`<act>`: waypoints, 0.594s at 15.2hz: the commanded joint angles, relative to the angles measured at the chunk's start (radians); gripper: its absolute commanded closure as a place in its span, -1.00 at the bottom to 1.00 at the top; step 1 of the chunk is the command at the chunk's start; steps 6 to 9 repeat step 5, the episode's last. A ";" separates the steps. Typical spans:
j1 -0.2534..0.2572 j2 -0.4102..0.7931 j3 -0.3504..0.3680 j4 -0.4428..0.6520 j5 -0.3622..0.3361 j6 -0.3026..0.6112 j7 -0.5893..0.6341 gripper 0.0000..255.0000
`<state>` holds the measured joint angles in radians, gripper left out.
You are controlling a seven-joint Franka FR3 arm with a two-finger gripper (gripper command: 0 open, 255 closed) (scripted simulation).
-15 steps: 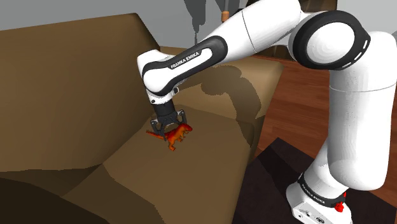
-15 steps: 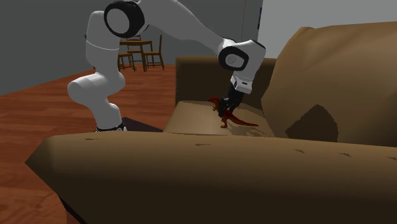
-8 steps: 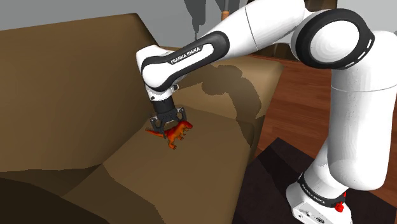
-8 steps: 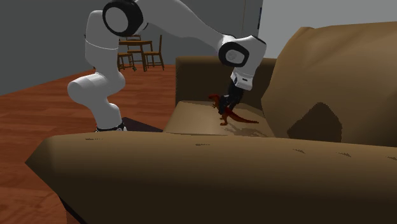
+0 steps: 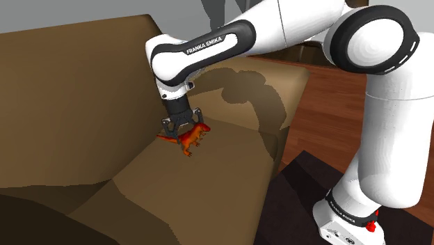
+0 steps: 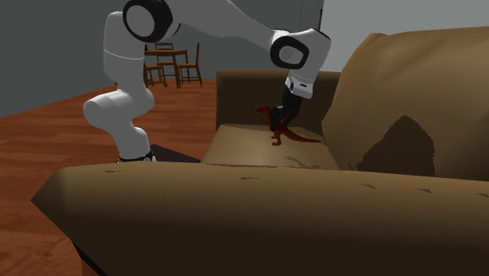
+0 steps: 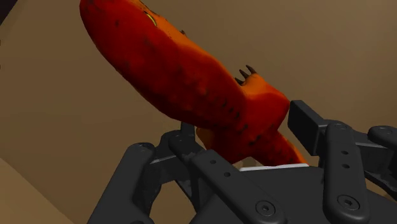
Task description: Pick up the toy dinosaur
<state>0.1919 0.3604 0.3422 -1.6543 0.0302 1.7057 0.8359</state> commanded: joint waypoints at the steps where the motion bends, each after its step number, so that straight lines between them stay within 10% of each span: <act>1: 0.000 -0.009 0.001 0.016 0.003 -0.025 0.002 1.00; 9: -0.001 -0.016 0.003 0.036 0.005 -0.052 0.003 1.00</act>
